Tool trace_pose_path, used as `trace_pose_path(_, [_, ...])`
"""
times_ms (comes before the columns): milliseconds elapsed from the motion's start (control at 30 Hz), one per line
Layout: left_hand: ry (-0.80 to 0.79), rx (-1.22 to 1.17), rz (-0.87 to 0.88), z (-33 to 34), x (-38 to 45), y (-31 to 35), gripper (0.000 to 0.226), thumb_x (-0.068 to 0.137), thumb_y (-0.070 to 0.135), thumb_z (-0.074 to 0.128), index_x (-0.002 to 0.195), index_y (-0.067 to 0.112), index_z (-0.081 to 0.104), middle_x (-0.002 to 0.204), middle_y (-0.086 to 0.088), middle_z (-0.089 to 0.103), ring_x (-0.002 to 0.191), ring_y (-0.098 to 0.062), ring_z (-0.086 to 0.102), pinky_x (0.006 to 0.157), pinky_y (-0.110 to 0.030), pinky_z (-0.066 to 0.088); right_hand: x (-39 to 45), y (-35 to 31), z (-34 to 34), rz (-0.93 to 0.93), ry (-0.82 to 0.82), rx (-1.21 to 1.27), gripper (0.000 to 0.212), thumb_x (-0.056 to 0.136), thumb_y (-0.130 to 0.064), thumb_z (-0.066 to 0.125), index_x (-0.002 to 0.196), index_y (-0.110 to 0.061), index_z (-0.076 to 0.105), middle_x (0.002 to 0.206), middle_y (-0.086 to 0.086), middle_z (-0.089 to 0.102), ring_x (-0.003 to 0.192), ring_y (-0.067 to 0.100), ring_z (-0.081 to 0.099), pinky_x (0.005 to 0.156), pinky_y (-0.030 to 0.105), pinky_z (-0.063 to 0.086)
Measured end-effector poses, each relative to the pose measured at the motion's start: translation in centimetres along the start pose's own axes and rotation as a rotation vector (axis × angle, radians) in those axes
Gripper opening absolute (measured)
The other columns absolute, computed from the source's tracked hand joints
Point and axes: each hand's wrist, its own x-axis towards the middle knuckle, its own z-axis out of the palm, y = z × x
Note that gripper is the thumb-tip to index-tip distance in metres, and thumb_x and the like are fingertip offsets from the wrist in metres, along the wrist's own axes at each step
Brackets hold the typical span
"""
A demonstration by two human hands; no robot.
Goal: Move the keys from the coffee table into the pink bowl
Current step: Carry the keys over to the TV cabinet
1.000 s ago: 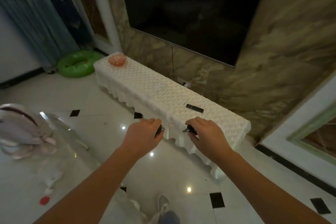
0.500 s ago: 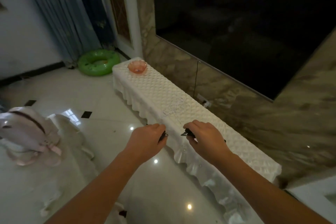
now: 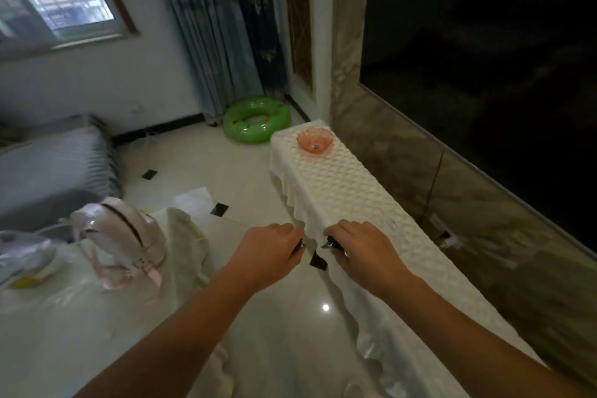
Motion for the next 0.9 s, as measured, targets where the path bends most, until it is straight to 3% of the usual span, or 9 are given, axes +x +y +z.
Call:
trace_pose_path(200, [0.002, 0.052, -0.119, 0.2, 2.9, -3.8, 0.018, 0.086, 0.030, 0.058, 0.076, 0.017, 0.054, 0.063, 0.000, 0.056, 0.052, -0.020, 0.053, 0.041, -0.028, 0.034, 8.3, 1.5, 0.5, -0.209, -0.032, 0.040, 0.024, 0.087, -0.018, 0.066, 0.111, -0.019, 0.063, 0.101, -0.001, 0.067, 0.084, 0.019, 0.062, 0.076, 0.034, 0.048])
trace_pose_path(433, [-0.066, -0.005, -0.279, 2.2, 4.8, -11.1, 0.023, 0.094, 0.036, 0.041, 0.090, 0.016, 0.053, 0.081, -0.003, 0.059, 0.070, -0.023, 0.056, 0.058, -0.038, 0.049, 16.9, 1.3, 2.1, -0.342, -0.038, 0.085, 0.020, 0.086, -0.014, 0.066, 0.106, -0.015, 0.065, 0.095, 0.001, 0.066, 0.076, 0.020, 0.060, 0.070, 0.034, 0.048])
trace_pose_path(733, [-0.040, -0.006, -0.299, 6.7, 8.1, -23.9, 0.020, 0.090, 0.035, 0.047, 0.081, 0.018, 0.052, 0.072, 0.000, 0.058, 0.059, -0.020, 0.056, 0.046, -0.031, 0.041, 30.2, 0.1, 6.2, -0.365, -0.077, 0.049, 0.020, 0.087, -0.015, 0.066, 0.106, -0.015, 0.065, 0.095, 0.001, 0.066, 0.077, 0.021, 0.062, 0.071, 0.034, 0.048])
trace_pose_path(900, [-0.026, 0.033, -0.195, 7.6, 12.2, -31.5, 0.019, 0.090, 0.036, 0.049, 0.080, 0.019, 0.050, 0.069, 0.002, 0.056, 0.055, -0.018, 0.054, 0.042, -0.028, 0.035, 37.5, -0.3, 7.6, -0.321, -0.042, 0.051, 0.023, 0.084, -0.015, 0.068, 0.107, -0.017, 0.065, 0.096, -0.001, 0.066, 0.079, 0.020, 0.061, 0.071, 0.034, 0.048])
